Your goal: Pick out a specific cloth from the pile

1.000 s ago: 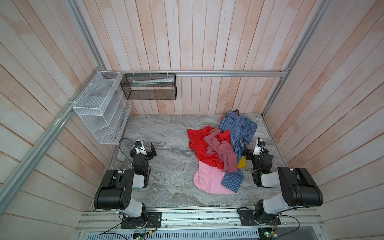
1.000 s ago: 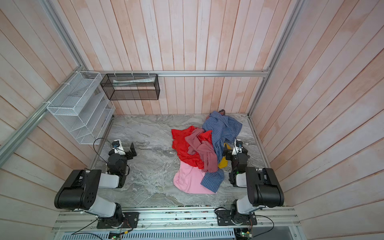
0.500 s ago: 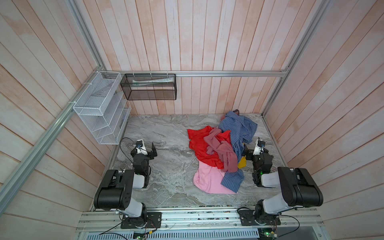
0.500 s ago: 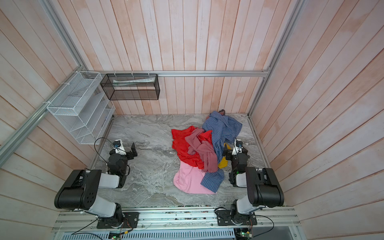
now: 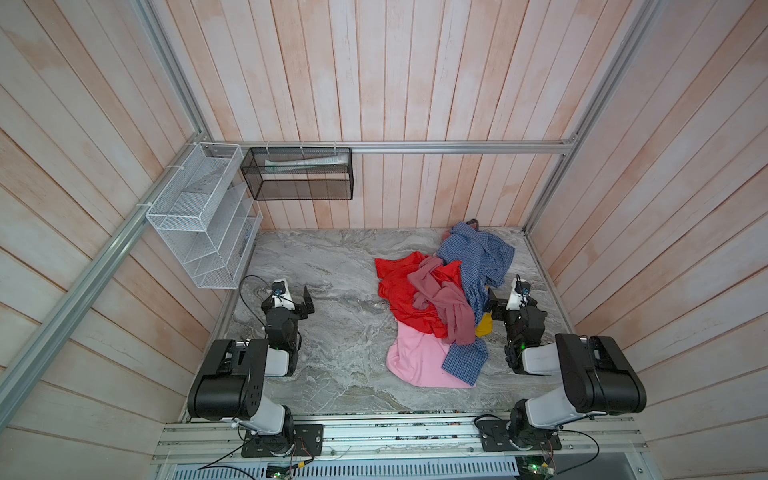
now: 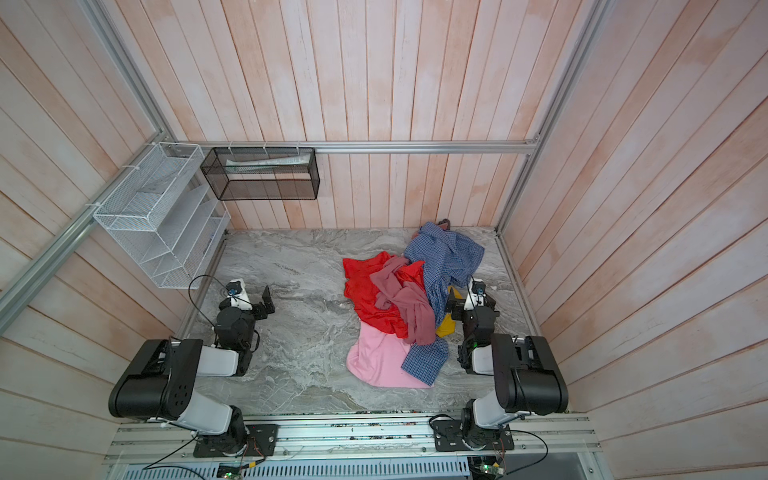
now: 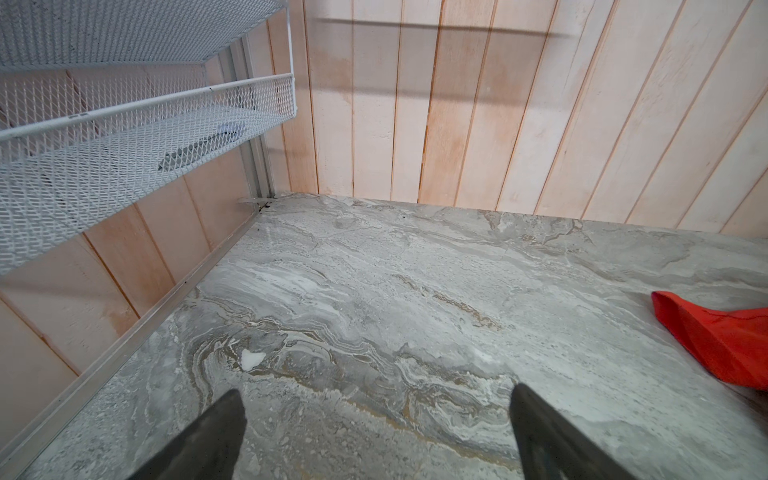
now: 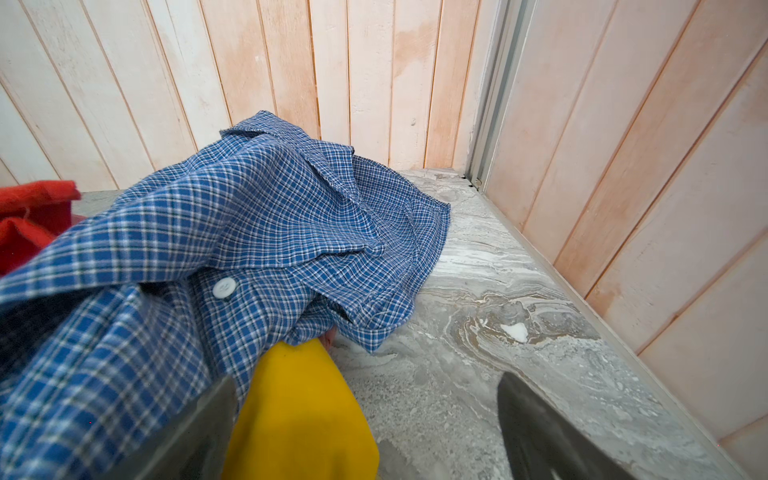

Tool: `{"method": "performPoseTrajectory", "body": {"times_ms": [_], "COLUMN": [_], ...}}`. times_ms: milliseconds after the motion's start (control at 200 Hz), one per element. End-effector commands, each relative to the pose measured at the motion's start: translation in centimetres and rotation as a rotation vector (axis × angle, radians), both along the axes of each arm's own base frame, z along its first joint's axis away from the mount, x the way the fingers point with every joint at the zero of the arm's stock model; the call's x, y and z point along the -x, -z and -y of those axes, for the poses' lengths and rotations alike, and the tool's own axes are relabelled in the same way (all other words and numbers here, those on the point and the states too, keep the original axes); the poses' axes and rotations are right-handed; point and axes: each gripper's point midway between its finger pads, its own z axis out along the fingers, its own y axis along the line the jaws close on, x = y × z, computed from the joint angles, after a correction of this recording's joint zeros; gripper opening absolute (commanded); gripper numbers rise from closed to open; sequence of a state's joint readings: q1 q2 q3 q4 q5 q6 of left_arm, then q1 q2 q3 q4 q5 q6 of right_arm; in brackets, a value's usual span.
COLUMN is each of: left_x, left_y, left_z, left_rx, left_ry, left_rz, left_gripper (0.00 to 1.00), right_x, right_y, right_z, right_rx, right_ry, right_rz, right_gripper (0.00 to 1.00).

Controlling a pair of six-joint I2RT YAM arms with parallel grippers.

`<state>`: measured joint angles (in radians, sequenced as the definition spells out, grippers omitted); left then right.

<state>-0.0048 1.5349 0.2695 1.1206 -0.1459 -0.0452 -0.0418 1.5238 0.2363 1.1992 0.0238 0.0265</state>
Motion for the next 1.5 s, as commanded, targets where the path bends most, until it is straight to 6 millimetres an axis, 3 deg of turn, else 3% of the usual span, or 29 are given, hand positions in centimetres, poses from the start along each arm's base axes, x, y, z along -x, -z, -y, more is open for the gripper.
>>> {"method": "performPoseTrajectory", "body": {"times_ms": [0,110,145,270,400,520,605,710,845,1080,1235,1496], "left_x": [-0.6,-2.0,-2.0,-1.6,-0.1,1.2,1.9,2.6,3.4,5.1,5.5,5.4], "left_y": [-1.0,-2.3,-2.4,-4.2,-4.8,-3.9,-3.7,-3.6,-3.2,-2.6,-2.8,-3.3], "left_z": [-0.7,-1.5,-1.5,0.6,3.5,4.3,4.5,4.9,5.1,4.1,3.9,4.0], "left_rx": [-0.005,0.08,0.114,0.254,0.291,0.301,0.329,0.33,0.33,0.388,0.372,0.362], "left_ry": [-0.053,-0.114,-0.127,-0.073,-0.028,-0.042,-0.057,-0.063,-0.088,-0.157,-0.16,-0.156], "left_rz": [0.0,-0.155,-0.208,-0.242,-0.233,-0.257,-0.256,-0.261,-0.291,-0.274,-0.278,-0.273], "left_gripper": [1.0,1.0,1.0,1.0,1.0,1.0,1.0,1.0,1.0,1.0,1.0,1.0], "right_x": [-0.5,-1.8,-1.8,-1.0,1.6,5.3,8.2,11.0,13.8,17.8,19.0,19.2], "right_y": [-1.5,-3.2,-2.8,-6.0,-8.9,-10.0,-8.7,-5.8,-3.0,-1.8,0.4,1.1], "right_z": [0.6,1.1,0.4,-2.6,-7.9,-14.0,-18.0,-21.4,-24.1,-28.7,-30.1,-32.3], "right_rx": [-0.026,-0.061,-0.058,-0.074,0.066,0.137,0.218,0.341,0.437,0.546,0.608,0.683], "right_ry": [0.024,0.054,0.012,-0.125,-0.256,-0.462,-0.604,-0.74,-0.892,-1.144,-1.225,-1.339], "right_rz": [0.044,-0.031,-0.114,-0.148,-0.138,-0.113,-0.164,-0.284,-0.428,-0.489,-0.545,-0.547], "right_gripper": [0.98,0.98,0.98,0.98,0.97,0.98,0.97,0.96,0.94,0.89,0.8,0.77]}}
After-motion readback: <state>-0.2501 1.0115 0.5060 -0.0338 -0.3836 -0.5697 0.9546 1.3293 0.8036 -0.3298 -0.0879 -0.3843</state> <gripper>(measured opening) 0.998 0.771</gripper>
